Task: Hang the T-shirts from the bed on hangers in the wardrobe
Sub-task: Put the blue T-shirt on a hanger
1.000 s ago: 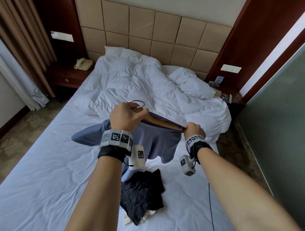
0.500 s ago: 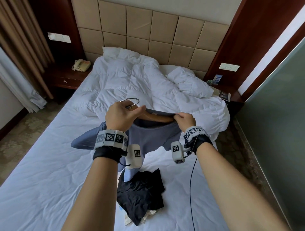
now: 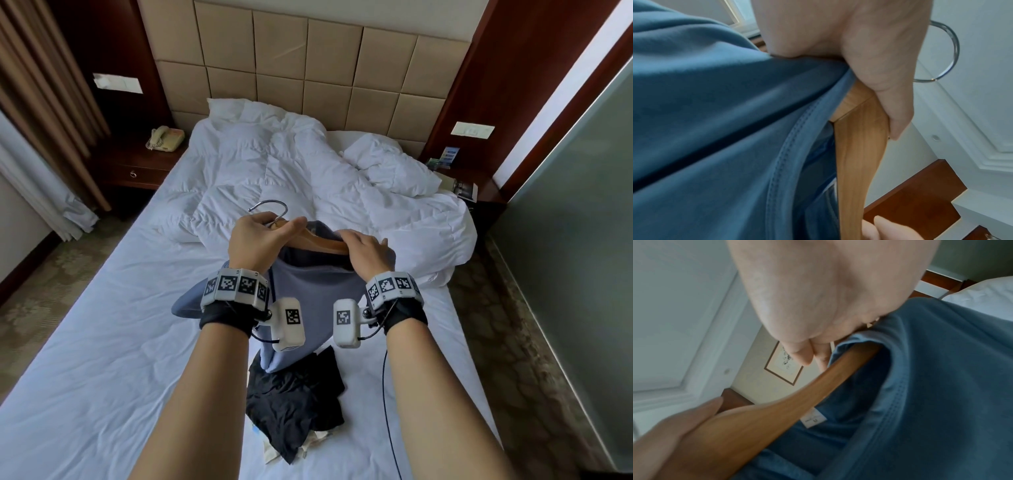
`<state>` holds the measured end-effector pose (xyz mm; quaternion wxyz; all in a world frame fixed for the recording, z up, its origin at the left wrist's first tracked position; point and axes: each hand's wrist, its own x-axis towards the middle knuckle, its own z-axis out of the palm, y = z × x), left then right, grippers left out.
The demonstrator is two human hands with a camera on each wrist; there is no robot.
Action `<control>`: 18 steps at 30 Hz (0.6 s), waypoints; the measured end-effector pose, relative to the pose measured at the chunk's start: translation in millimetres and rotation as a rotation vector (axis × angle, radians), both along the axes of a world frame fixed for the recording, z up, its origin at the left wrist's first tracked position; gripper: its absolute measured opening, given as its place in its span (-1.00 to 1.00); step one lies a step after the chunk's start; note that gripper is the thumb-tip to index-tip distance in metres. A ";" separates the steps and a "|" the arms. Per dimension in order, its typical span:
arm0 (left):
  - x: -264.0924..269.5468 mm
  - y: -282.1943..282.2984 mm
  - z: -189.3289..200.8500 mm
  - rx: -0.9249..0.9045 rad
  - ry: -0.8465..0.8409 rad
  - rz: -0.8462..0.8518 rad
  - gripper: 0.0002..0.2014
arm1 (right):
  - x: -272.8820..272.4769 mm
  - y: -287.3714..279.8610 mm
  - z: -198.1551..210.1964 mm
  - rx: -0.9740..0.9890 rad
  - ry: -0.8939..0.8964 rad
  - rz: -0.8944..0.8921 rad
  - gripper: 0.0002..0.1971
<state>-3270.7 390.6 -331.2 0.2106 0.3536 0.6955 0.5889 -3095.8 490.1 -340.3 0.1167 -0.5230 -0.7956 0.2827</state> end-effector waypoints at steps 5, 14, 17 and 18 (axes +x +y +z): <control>17.9 10.9 5.5 -0.038 0.015 -0.050 -0.43 | 8.8 -14.2 -8.5 0.048 0.085 0.100 -0.34; 53.3 23.2 7.7 -0.020 -0.032 -0.148 -0.39 | 42.6 -25.1 2.3 0.141 0.101 0.045 -0.59; 65.1 25.8 11.0 -0.038 -0.004 -0.217 -0.39 | 48.0 -26.1 1.8 0.164 0.149 -0.006 -0.65; 67.3 26.2 12.1 -0.041 -0.002 -0.249 -0.37 | 51.6 -26.1 1.5 0.149 0.196 -0.028 -0.66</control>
